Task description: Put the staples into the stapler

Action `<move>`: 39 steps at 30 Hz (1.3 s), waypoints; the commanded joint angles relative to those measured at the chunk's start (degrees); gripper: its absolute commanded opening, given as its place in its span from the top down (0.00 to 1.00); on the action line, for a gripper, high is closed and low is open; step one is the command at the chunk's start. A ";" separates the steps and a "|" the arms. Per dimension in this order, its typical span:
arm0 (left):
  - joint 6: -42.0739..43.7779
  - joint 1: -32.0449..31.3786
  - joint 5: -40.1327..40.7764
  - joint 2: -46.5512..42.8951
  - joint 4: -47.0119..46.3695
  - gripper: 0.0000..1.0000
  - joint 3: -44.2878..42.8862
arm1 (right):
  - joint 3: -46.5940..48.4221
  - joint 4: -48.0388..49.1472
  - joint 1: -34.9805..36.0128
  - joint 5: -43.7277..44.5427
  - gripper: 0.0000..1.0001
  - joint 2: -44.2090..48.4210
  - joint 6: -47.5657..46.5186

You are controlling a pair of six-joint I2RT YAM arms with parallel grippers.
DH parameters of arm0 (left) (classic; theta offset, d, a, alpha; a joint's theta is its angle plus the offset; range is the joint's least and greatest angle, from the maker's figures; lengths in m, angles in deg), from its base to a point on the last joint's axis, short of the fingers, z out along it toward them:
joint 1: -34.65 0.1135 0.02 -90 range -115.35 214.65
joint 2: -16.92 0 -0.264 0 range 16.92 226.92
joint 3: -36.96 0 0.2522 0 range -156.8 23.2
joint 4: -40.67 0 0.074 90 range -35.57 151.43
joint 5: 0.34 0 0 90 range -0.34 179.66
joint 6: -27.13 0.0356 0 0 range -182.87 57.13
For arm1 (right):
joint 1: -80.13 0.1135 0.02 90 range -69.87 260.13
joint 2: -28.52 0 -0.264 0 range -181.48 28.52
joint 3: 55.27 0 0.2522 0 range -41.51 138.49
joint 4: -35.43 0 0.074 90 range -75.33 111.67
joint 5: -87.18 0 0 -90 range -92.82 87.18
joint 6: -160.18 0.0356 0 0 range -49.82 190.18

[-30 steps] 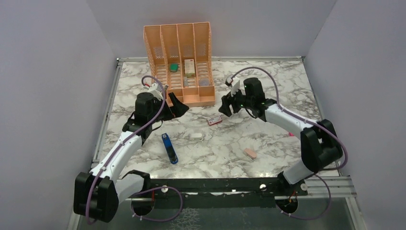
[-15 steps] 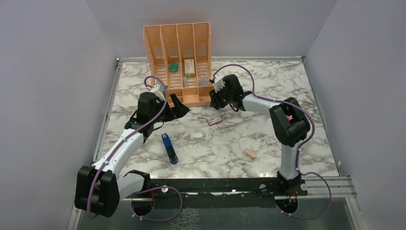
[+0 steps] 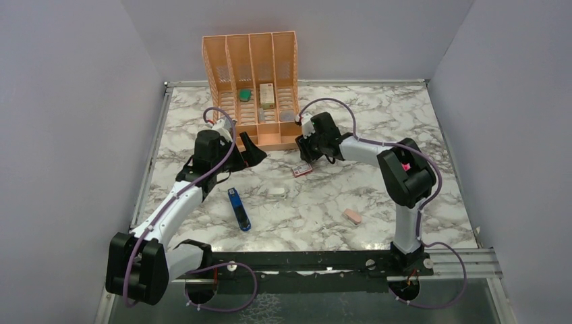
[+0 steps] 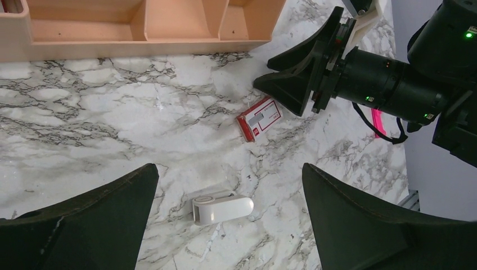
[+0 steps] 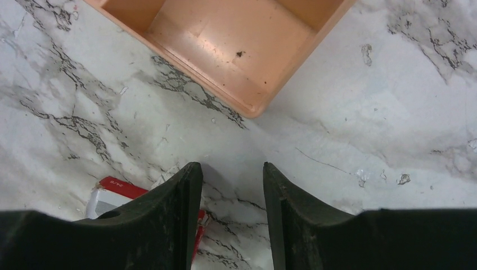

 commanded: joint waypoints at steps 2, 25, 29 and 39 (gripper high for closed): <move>-0.37 -0.31 0.72 1.32 0.59 0.01 -0.28 | -2.02 -5.80 0.31 0.27 0.51 2.78 -1.13; -7.09 -4.48 -4.59 16.10 -5.32 0.04 -5.21 | -9.89 -4.92 0.31 -22.10 0.33 14.35 -23.61; -8.90 -4.48 -5.83 18.08 -6.87 0.07 -4.75 | -9.32 -7.84 0.31 -22.66 0.33 12.76 -26.86; -11.23 -4.48 -8.53 23.15 -10.02 0.14 -4.70 | -8.29 -9.39 0.54 -22.54 0.34 8.78 -29.64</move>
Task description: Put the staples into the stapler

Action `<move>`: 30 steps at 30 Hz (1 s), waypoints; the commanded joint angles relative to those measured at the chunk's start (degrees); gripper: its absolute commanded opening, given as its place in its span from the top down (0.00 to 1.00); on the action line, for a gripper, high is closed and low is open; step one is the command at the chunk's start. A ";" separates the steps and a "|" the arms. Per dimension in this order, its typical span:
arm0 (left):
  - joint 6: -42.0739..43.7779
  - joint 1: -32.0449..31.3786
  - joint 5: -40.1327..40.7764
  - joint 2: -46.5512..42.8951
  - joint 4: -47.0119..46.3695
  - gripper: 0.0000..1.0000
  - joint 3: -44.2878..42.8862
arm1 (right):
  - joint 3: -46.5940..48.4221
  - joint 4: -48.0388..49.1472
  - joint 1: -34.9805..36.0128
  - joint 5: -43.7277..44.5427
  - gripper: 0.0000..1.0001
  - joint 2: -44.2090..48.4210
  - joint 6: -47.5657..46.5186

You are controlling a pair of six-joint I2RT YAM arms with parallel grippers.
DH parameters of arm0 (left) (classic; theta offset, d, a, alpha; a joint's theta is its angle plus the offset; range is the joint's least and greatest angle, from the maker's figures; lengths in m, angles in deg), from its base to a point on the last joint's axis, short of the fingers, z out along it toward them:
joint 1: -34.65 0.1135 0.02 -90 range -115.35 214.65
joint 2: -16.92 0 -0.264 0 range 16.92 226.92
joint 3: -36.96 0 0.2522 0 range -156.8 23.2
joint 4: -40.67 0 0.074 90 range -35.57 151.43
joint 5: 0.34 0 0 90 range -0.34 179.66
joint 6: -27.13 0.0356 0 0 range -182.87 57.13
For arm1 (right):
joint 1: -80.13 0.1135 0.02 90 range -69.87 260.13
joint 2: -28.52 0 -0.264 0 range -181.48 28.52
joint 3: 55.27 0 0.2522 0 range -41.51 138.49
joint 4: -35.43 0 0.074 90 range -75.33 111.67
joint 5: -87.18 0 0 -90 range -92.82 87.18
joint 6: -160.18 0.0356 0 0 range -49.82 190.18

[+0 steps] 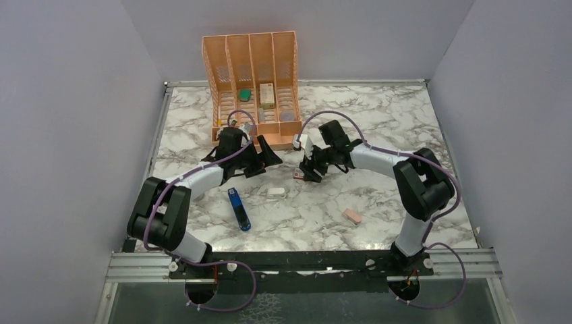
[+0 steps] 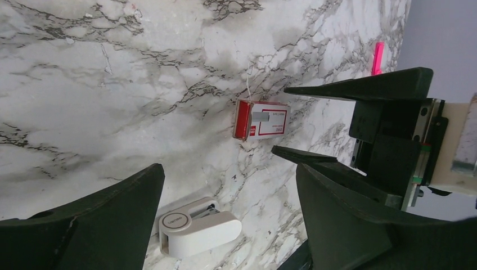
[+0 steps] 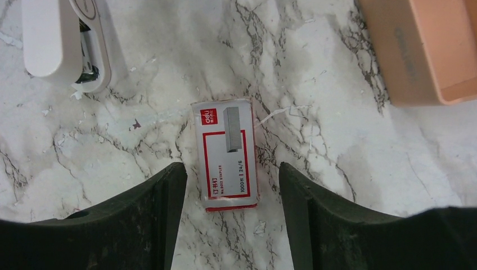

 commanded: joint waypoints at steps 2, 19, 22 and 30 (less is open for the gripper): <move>-1.60 -0.05 -3.57 2.58 -3.88 0.17 -0.70 | 1.25 -1.51 0.58 -0.39 0.35 -2.71 -2.39; -5.42 -2.94 -9.63 13.75 -13.77 0.36 -2.93 | 2.30 -1.62 1.52 0.77 0.53 -6.18 -4.10; -5.23 -4.77 -9.70 16.31 -14.46 0.39 -4.84 | 1.99 -1.02 1.63 0.62 0.55 -6.27 -3.95; -4.97 -6.33 -8.82 20.68 -17.63 0.52 -6.52 | 0.60 1.72 2.85 0.81 0.56 -5.61 -3.57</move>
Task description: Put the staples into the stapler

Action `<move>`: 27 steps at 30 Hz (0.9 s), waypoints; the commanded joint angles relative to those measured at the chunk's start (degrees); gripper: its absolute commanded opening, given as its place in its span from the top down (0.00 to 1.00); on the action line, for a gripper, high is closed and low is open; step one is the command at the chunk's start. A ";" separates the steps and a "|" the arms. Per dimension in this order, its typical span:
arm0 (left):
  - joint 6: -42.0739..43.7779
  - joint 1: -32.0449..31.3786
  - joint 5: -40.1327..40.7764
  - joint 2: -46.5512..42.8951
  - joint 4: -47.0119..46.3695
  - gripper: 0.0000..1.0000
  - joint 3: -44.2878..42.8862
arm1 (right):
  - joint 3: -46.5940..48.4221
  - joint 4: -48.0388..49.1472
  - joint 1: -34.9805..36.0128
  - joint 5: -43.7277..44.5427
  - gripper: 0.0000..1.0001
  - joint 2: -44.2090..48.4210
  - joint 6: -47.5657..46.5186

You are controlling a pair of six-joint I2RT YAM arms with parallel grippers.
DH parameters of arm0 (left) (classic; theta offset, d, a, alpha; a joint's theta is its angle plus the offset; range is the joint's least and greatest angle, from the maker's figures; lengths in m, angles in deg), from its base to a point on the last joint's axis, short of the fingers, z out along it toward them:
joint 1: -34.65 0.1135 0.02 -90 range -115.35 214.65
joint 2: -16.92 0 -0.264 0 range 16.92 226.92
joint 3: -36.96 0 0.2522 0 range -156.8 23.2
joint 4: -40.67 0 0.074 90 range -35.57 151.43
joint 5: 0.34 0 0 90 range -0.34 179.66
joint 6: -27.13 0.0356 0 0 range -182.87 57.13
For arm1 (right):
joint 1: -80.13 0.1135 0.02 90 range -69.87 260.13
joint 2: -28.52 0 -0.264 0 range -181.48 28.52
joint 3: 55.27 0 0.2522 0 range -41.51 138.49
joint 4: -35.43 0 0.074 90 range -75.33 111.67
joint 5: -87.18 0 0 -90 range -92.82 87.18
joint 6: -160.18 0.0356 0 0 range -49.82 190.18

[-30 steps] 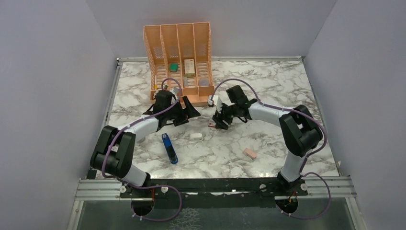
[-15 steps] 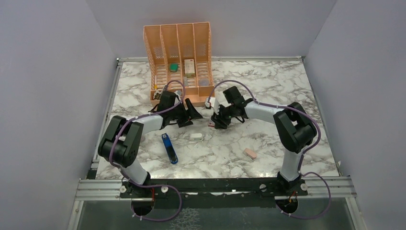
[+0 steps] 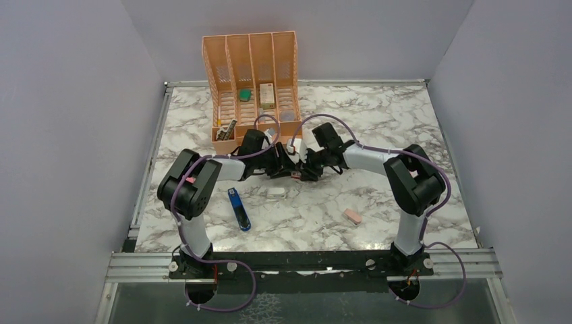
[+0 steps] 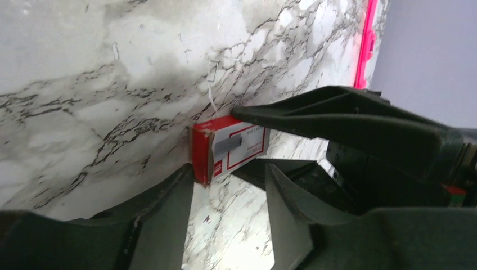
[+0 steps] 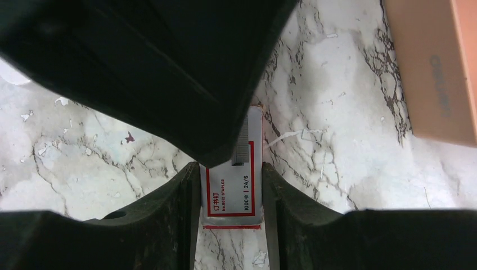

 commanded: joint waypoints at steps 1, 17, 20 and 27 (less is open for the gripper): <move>0.16 -0.27 -1.46 2.32 -4.68 0.53 -1.25 | -1.35 1.81 1.31 0.59 0.56 -0.65 -0.14; 1.04 -1.01 -3.58 3.24 -7.68 0.70 1.04 | -1.87 3.82 2.70 1.19 0.56 -0.64 0.82; 1.35 -1.26 -3.77 3.18 -7.89 0.72 1.28 | -1.93 4.24 2.82 1.19 0.56 -0.74 1.06; 1.68 -1.62 -4.54 2.97 -8.55 0.74 1.27 | -1.95 5.03 3.00 1.73 0.56 -0.74 1.62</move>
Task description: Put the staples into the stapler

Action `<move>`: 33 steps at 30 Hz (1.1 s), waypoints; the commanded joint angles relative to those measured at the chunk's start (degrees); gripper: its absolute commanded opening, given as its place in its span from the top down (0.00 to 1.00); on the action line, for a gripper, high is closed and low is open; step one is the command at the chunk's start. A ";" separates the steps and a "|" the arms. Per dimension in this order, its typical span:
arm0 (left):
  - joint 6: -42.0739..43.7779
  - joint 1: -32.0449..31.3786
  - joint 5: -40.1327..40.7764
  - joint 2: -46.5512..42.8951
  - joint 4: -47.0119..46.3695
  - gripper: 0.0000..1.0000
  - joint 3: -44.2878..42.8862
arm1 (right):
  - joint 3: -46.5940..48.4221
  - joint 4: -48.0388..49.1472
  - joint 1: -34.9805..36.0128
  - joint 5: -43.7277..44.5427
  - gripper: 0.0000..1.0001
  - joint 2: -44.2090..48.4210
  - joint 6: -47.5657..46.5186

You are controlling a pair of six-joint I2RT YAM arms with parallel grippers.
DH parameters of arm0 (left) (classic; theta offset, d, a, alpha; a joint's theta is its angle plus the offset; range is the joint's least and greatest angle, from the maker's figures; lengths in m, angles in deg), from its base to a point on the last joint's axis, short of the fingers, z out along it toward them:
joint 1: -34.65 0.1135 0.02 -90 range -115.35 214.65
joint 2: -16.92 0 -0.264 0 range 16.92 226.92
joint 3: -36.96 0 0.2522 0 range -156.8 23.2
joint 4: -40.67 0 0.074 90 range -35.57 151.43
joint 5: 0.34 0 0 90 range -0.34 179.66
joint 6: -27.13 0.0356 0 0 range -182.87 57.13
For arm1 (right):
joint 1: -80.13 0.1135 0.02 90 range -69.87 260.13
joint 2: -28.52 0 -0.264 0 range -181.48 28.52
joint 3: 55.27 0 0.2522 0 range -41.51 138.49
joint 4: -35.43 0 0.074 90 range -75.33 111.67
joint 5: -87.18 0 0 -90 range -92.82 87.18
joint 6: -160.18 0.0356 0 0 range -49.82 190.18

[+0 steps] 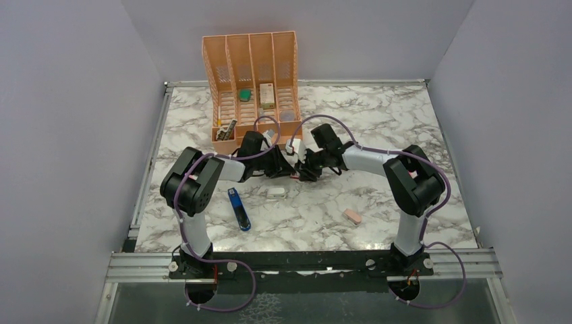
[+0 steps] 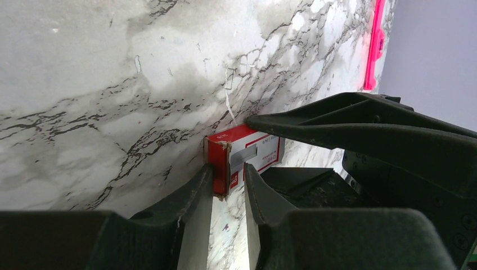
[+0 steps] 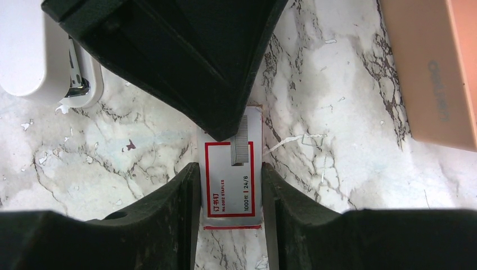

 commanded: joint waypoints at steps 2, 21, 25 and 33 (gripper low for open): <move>0.45 -1.73 -3.70 0.11 -3.69 0.74 0.26 | -1.38 3.23 1.98 1.17 0.56 -0.62 0.58; 2.77 -1.73 11.53 -8.00 -1.49 0.65 4.79 | -2.35 5.06 1.97 6.51 0.52 -0.16 0.42; 3.11 -1.73 11.25 -7.73 -1.31 0.61 4.68 | -2.33 4.73 1.97 6.62 0.49 -0.20 0.28; 3.69 -1.73 9.84 -6.37 -1.39 0.63 4.10 | -1.67 3.18 1.96 5.49 0.48 -0.60 -0.26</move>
